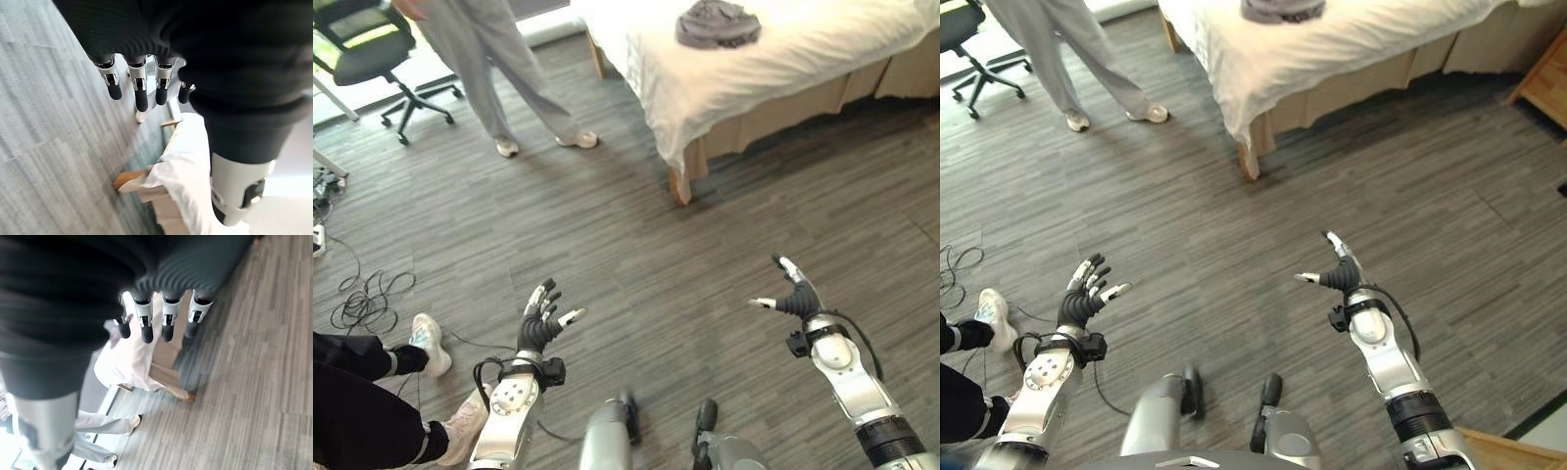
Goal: Pick up bed clothes into laundry basket.
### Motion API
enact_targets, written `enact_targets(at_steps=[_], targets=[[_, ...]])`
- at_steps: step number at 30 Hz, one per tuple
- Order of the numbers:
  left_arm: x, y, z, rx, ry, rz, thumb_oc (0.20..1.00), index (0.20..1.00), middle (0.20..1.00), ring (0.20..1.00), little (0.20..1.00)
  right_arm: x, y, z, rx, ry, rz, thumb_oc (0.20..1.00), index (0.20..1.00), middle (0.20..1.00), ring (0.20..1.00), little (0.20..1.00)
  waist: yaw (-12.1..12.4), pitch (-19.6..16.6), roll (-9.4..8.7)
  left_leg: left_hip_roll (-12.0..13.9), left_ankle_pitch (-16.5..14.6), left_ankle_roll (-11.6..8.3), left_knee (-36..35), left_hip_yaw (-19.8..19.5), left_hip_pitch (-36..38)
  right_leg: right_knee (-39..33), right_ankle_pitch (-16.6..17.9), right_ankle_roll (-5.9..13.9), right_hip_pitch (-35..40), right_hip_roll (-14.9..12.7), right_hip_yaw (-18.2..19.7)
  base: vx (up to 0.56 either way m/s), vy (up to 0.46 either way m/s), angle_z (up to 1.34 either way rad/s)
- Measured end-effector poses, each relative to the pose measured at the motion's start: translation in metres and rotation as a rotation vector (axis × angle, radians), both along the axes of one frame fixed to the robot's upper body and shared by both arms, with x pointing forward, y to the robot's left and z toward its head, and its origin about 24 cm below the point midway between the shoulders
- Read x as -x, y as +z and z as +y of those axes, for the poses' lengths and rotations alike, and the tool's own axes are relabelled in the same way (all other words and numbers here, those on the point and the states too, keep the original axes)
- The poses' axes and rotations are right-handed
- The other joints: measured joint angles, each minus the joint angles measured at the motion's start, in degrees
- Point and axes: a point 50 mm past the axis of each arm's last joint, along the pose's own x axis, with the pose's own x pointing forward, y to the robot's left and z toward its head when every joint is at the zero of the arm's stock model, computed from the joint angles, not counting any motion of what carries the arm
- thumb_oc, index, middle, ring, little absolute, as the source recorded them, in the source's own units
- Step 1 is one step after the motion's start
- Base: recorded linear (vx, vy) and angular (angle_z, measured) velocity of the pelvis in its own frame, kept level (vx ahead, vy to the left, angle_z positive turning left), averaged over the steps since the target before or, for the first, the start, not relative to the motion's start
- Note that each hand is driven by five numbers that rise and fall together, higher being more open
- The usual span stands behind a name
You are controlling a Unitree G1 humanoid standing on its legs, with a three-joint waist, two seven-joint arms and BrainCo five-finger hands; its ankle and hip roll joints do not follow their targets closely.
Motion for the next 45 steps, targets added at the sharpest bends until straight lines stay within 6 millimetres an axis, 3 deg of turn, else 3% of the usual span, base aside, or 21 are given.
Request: enact_targets(at_steps=[4, 8, 9, 11, 12, 14, 18, 20, 22, 24, 26, 28, 29, 31, 33, 34, 38, 39, 40, 41, 45], targets=[[0.001, -0.005, 0.000, 0.003, 0.002, 0.021, 1.000, 1.000, 1.000, 1.000, 1.000, 0.014, -0.017, -0.008, 0.014, -0.024, 0.072, 1.000, 1.000, 1.000, 1.000, 1.000, -0.57, 0.22, 1.32, 2.79, 1.81, 1.82, -12.58, 1.78, 2.49, -1.50, -1.62, -0.18, 6.37, 1.62, 0.22, 0.42, 0.232, -0.17], [0.010, -0.012, 0.003, 0.007, 0.016, 0.063, 1.000, 1.000, 1.000, 1.000, 1.000, 0.012, -0.016, -0.006, 0.030, -0.002, 0.076, 1.000, 1.000, 1.000, 1.000, 1.000, 0.24, -0.62, 0.99, 1.80, 2.53, 2.42, -13.05, 2.67, 7.58, 0.59, -6.27, 4.63, 10.70, -1.63, 3.76, 0.47, 0.260, -0.45], [0.011, -0.014, 0.003, 0.000, 0.001, 0.076, 1.000, 1.000, 1.000, 1.000, 1.000, 0.011, -0.015, -0.004, 0.033, 0.009, 0.071, 1.000, 1.000, 1.000, 1.000, 1.000, 0.07, -2.96, 2.28, 0.77, 4.90, 4.70, -13.96, 3.77, 10.96, 5.40, -9.53, 7.18, 10.39, -3.18, 4.63, 0.32, 0.279, -0.43], [0.006, -0.009, 0.005, -0.017, -0.008, 0.059, 1.000, 1.000, 1.000, 1.000, 1.000, 0.016, -0.020, 0.004, 0.014, 0.029, 0.088, 1.000, 1.000, 1.000, 1.000, 1.000, -0.30, -3.98, -0.29, -2.70, 6.20, 6.70, -14.06, 4.86, 12.46, 12.63, -10.64, 8.12, 7.88, -7.14, 4.56, 0.35, 0.364, -0.20], [0.003, -0.003, 0.010, -0.050, -0.029, 0.054, 1.000, 1.000, 1.000, 1.000, 1.000, 0.013, -0.016, 0.017, 0.000, 0.074, 0.073, 1.000, 1.000, 1.000, 1.000, 1.000, -0.50, -3.22, -1.10, -3.82, 4.36, 8.15, -13.31, 5.46, 13.23, 30.82, -9.35, 9.08, -1.19, -10.78, 4.79, 0.21, 0.265, -0.16], [0.000, 0.000, 0.015, -0.079, -0.043, 0.064, 1.000, 1.000, 1.000, 1.000, 1.000, 0.016, -0.015, 0.029, -0.022, 0.115, 0.061, 1.000, 1.000, 1.000, 1.000, 1.000, -2.04, -2.43, -1.39, -5.68, 3.18, 9.55, -12.72, 4.97, 16.00, 48.50, -7.71, 9.73, -11.73, -16.51, 5.18, 0.17, 0.161, 0.27], [-0.010, 0.018, 0.023, -0.137, -0.051, 0.003, 1.000, 1.000, 1.000, 1.000, 1.000, 0.011, -0.008, 0.029, 0.010, 0.119, 0.029, 1.000, 1.000, 1.000, 1.000, 1.000, -1.53, -1.65, -1.54, -7.51, -1.82, 11.49, -13.57, 4.70, 20.02, 53.17, -7.08, 11.00, -21.88, -13.61, 7.48, 0.31, 0.079, 0.69], [-0.004, 0.016, 0.033, -0.155, -0.011, 0.030, 1.000, 1.000, 1.000, 1.000, 1.000, 0.004, 0.004, 0.024, 0.013, 0.100, -0.025, 1.000, 1.000, 1.000, 1.000, 1.000, -2.09, -1.46, -2.46, -8.92, -2.45, 10.54, -14.36, 2.55, 20.21, 42.14, -8.19, 11.13, -23.20, -8.22, 7.58, 0.39, -0.035, 0.76], [-0.004, 0.014, 0.031, -0.155, -0.017, 0.035, 1.000, 1.000, 1.000, 1.000, 1.000, -0.005, 0.015, 0.018, 0.024, 0.070, -0.075, 1.000, 1.000, 1.000, 1.000, 1.000, -1.87, -1.39, -3.25, -10.75, -3.12, 10.52, -14.31, 3.21, 20.63, 28.60, -6.25, 6.96, -21.99, -8.38, 2.55, 0.39, -0.061, 0.55], [-0.005, 0.013, 0.028, -0.143, -0.018, 0.031, 1.000, 1.000, 1.000, 1.000, 1.000, -0.013, 0.026, 0.014, 0.033, 0.055, -0.116, 1.000, 1.000, 1.000, 1.000, 1.000, -2.06, -1.07, -2.72, -10.91, -5.24, 9.89, -14.24, 3.71, 21.30, 19.36, -4.11, 6.86, -21.99, -8.21, 0.13, 0.43, -0.103, 0.19], [-0.005, 0.011, 0.024, -0.117, -0.007, 0.027, 1.000, 1.000, 1.000, 1.000, 1.000, -0.021, 0.037, 0.016, 0.042, 0.054, -0.153, 1.000, 1.000, 1.000, 1.000, 1.000, -2.41, -0.95, -2.98, -11.59, -9.04, 7.67, -13.92, 4.08, 24.13, 7.75, 0.45, 7.85, -20.82, -9.74, -3.02, 0.72, -0.203, -0.12], [-0.004, 0.007, 0.016, -0.086, -0.016, 0.024, 1.000, 1.000, 1.000, 1.000, 1.000, -0.023, 0.045, 0.018, 0.078, 0.048, -0.210, 1.000, 1.000, 1.000, 1.000, 1.000, -2.42, -1.31, -2.66, -9.34, -12.71, 3.83, -11.63, 4.63, 29.63, 7.63, 5.40, 5.02, -16.15, -8.54, -3.87, 0.62, -0.265, -0.13], [-0.004, 0.006, 0.015, -0.083, -0.018, 0.026, 1.000, 1.000, 1.000, 1.000, 1.000, -0.023, 0.043, 0.017, 0.079, 0.041, -0.207, 1.000, 1.000, 1.000, 1.000, 1.000, -2.47, -1.22, -2.94, -7.44, -14.42, 2.11, -4.58, 4.02, 28.53, 11.56, 3.48, 3.23, -16.16, -8.24, -3.93, 0.36, -0.189, 0.20], [-0.009, 0.009, 0.011, -0.079, -0.029, 0.010, 1.000, 1.000, 1.000, 1.000, 1.000, -0.022, 0.040, 0.014, 0.128, 0.037, -0.198, 1.000, 1.000, 1.000, 1.000, 1.000, -2.11, -2.87, -5.78, -3.65, -13.30, 0.87, 18.89, 1.91, 19.09, 10.72, 7.28, 0.74, -13.68, -8.09, -3.06, 0.27, -0.135, 0.24], [-0.010, 0.007, 0.004, -0.048, -0.024, 0.002, 1.000, 1.000, 1.000, 1.000, 1.000, -0.029, 0.053, 0.008, 0.151, 0.008, -0.250, 1.000, 1.000, 1.000, 1.000, 1.000, -1.00, -2.80, -3.29, 1.72, -7.80, -2.47, 36.45, -3.33, 11.12, 8.76, 6.90, -1.81, -9.33, -4.02, -2.59, 0.32, -0.062, -0.33], [-0.012, 0.009, 0.003, -0.051, -0.030, -0.007, 1.000, 1.000, 1.000, 1.000, 1.000, -0.032, 0.058, 0.009, 0.152, 0.004, -0.274, 1.000, 1.000, 1.000, 1.000, 1.000, -1.03, -2.73, -3.25, 2.00, -9.11, -2.74, 39.11, -3.87, 7.58, 8.14, 6.57, -1.90, -8.23, -3.54, -1.52, 0.50, 0.066, -0.46], [-0.015, 0.012, -0.003, -0.037, -0.043, -0.031, 1.000, 1.000, 1.000, 1.000, 1.000, -0.035, 0.067, 0.010, 0.192, 0.014, -0.310, 1.000, 1.000, 1.000, 1.000, 1.000, -0.45, -2.04, -4.15, 0.27, -10.43, -0.32, 22.82, 0.75, 3.88, 2.97, 5.84, -1.28, -1.88, -1.90, 1.75, 0.45, 0.271, -0.55], [-0.015, 0.013, -0.004, -0.035, -0.046, -0.038, 1.000, 1.000, 1.000, 1.000, 1.000, -0.034, 0.066, 0.011, 0.208, 0.016, -0.312, 1.000, 1.000, 1.000, 1.000, 1.000, -0.53, -2.05, -3.78, 0.03, -10.15, 0.12, 15.79, 0.81, 3.46, 1.65, 5.35, -0.36, -0.07, -0.93, 2.22, 0.41, 0.299, -0.65], [-0.017, 0.018, -0.004, -0.037, -0.047, -0.068, 1.000, 1.000, 1.000, 1.000, 1.000, -0.033, 0.061, 0.013, 0.246, 0.035, -0.304, 1.000, 1.000, 1.000, 1.000, 1.000, -0.62, -2.68, -2.04, 0.45, -7.43, 1.28, -3.69, 0.71, 5.21, -0.36, 3.94, 1.74, 2.26, 1.90, 3.43, 0.43, 0.284, -0.59], [-0.019, 0.021, -0.004, -0.039, -0.045, -0.082, 1.000, 1.000, 1.000, 1.000, 1.000, -0.033, 0.060, 0.014, 0.255, 0.037, -0.303, 1.000, 1.000, 1.000, 1.000, 1.000, -0.55, -2.45, -1.54, 0.69, -5.74, 1.74, -9.14, 0.72, 5.38, -0.73, 4.12, 1.26, 3.35, 2.87, 3.60, 0.39, 0.276, -0.63], [-0.025, 0.028, -0.009, -0.033, -0.043, -0.123, 1.000, 1.000, 1.000, 1.000, 1.000, -0.029, 0.044, 0.010, 0.266, 0.030, -0.236, 1.000, 1.000, 1.000, 1.000, 1.000, -0.65, -2.21, -1.50, 2.16, -1.32, 3.79, -11.18, 2.04, 3.58, -1.52, 0.47, 2.28, 8.44, 3.34, 4.90, 0.40, 0.244, -0.26]])
